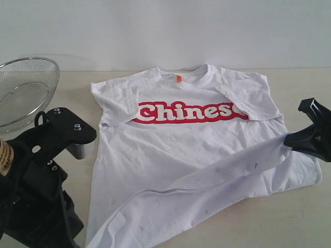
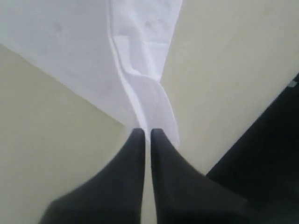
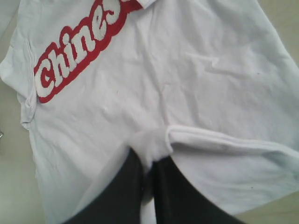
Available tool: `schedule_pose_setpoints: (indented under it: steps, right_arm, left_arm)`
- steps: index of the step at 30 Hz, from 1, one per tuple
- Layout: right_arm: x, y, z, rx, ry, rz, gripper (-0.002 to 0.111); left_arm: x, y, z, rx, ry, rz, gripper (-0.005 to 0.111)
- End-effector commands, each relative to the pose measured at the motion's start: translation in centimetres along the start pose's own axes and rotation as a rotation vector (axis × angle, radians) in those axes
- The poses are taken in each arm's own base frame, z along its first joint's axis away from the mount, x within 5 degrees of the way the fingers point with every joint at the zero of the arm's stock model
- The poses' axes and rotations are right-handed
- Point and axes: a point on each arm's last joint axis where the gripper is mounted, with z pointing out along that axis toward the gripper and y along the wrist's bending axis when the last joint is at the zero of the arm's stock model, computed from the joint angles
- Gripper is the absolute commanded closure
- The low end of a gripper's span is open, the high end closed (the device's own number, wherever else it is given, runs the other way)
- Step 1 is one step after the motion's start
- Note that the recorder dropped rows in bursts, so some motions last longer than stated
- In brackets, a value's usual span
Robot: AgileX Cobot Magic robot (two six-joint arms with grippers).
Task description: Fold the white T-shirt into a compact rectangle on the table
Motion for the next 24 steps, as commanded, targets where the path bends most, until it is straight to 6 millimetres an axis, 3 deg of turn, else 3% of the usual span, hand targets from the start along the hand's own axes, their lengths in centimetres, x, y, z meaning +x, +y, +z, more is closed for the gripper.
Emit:
schedule_pose_setpoints:
  steps: [1,7,14,16,24]
  right_arm:
    - [-0.2,0.0,-0.1,0.002,-0.014,-0.012,0.108]
    - [-0.2,0.1,-0.1,0.000,-0.012,-0.016,0.108]
    - [-0.2,0.1,0.0,0.001,-0.011,-0.018,0.108]
    - [-0.2,0.1,0.0,0.001,-0.011,-0.020,0.108]
    - [-0.2,0.1,0.0,-0.001,-0.010,-0.022,0.108]
  left_arm:
    - [-0.2,0.3,-0.2,-0.106,-0.032,-0.016,0.102]
    - [-0.5,-0.1,-0.1,-0.059,-0.064,-0.021,0.097]
    - [-0.6,-1.3,-0.2,0.074,-0.067,-0.038,0.047]
    - [-0.6,-1.1,0.0,0.047,-0.054,-0.015,0.038]
    - [-0.9,-1.0,2.8,0.050,0.074,-0.044,0.037]
